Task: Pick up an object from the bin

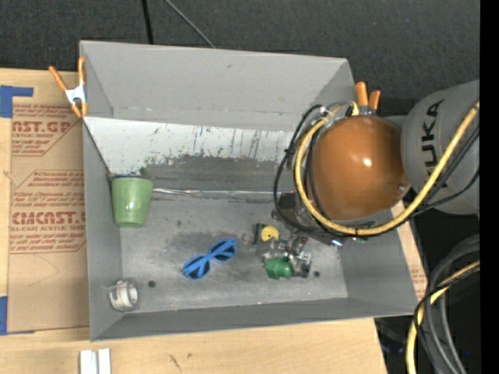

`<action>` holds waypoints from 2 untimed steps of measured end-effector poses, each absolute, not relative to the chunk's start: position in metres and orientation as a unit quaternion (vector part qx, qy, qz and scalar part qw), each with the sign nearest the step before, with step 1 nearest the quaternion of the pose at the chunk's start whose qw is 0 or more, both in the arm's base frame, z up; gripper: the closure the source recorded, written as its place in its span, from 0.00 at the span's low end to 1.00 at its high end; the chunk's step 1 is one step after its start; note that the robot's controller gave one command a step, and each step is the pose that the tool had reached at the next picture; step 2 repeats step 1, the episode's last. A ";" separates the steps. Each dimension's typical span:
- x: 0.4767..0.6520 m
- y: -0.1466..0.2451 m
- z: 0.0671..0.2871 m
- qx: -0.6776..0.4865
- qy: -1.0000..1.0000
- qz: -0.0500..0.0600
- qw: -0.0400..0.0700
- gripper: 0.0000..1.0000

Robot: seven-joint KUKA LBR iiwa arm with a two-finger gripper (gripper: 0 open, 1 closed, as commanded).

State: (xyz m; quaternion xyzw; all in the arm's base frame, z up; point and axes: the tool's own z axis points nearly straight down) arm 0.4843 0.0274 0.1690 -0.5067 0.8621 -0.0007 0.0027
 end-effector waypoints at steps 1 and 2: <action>0.485 0.029 0.190 -0.506 0.862 0.000 0.002 1.00; 0.485 0.029 0.190 -0.506 0.862 0.000 0.002 1.00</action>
Offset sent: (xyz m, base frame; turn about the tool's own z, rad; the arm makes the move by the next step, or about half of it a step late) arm -0.0002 0.0001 0.0201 0.0000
